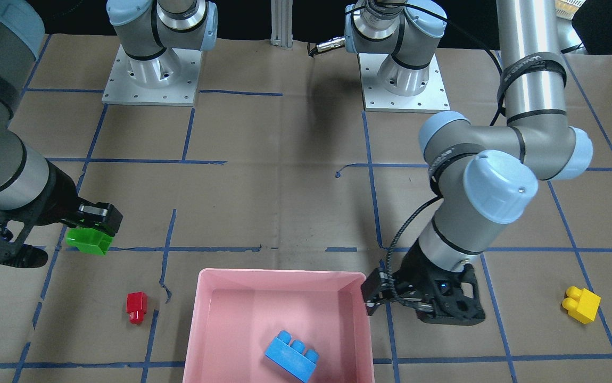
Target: Put all blocks into box
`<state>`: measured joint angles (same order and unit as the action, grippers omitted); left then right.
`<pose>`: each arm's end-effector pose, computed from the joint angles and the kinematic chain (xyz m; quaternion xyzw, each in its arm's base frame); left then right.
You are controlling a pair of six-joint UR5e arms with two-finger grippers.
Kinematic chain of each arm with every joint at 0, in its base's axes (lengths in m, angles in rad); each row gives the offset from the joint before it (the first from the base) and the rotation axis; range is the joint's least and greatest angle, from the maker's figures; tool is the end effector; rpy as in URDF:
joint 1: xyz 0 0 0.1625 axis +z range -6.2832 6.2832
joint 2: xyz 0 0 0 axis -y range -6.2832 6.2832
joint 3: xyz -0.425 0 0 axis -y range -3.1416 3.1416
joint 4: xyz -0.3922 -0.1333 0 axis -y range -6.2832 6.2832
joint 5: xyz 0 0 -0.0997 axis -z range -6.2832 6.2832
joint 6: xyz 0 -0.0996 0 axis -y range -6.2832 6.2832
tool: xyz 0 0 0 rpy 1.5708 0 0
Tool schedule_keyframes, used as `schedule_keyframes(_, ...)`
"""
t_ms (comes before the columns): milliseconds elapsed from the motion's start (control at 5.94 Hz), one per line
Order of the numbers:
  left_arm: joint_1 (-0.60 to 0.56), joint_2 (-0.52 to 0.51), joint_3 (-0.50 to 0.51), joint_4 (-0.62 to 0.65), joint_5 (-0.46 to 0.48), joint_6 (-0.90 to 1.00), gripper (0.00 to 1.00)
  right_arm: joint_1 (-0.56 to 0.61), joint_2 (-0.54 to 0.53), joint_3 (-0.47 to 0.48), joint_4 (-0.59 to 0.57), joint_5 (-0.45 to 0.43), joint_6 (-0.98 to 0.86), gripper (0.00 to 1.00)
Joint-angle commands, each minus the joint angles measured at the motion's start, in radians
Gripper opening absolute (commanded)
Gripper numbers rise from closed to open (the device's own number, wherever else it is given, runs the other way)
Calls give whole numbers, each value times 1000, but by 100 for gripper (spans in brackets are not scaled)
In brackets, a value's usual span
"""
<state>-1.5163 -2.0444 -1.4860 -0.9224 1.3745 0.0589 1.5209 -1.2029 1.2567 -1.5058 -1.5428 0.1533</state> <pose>-0.1156 -0.6855 0.3232 -0.0149 -0.9868 0.1341 0.0897 0.1044 -0.6377 0.4273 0.1021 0.9929 0.0600 0.0109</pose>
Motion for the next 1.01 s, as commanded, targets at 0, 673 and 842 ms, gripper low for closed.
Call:
schedule_keyframes(0, 201, 38, -23, -133, 56, 427, 100, 111, 46, -40, -36, 62, 151, 38)
schedule_keyframes(673, 516, -115, 16, -68, 181, 1086, 100, 242, 310, -170, -269, 116, 276, 42)
schedule_keyframes(842, 521, -163, 48, -37, 181, 1093, 100, 243, 327, -171, -295, 116, 278, 72)
